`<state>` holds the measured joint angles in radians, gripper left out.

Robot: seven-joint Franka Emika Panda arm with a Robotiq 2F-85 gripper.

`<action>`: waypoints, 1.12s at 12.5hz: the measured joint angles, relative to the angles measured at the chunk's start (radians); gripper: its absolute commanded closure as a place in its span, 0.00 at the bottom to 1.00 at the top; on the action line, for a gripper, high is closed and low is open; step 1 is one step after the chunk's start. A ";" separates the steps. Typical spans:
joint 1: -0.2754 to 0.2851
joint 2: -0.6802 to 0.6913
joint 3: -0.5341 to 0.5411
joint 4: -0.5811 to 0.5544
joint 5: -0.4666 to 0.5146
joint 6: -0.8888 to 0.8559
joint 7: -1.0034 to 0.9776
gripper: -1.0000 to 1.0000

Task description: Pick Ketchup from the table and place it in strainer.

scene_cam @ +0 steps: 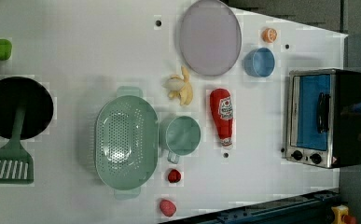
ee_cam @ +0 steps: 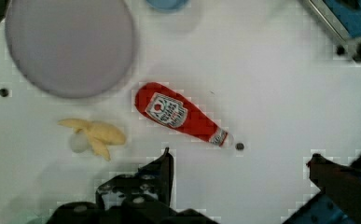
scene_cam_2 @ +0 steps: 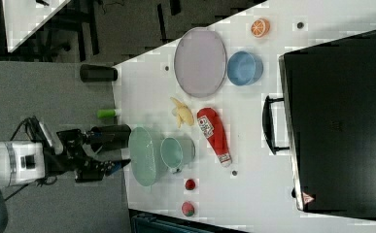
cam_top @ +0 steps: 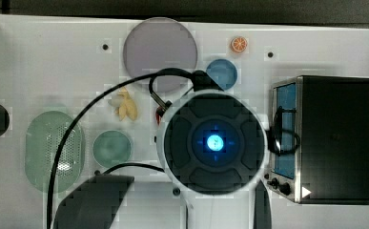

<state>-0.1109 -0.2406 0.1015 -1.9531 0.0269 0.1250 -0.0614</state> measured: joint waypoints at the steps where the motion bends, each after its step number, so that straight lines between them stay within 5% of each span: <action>1: 0.000 0.024 0.007 -0.008 -0.001 0.032 -0.058 0.00; 9: -0.004 0.281 0.067 -0.256 0.003 0.438 -0.714 0.00; 14: -0.012 0.356 0.074 -0.352 -0.011 0.670 -0.845 0.00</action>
<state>-0.1228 0.1156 0.1759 -2.3047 0.0158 0.7954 -0.9067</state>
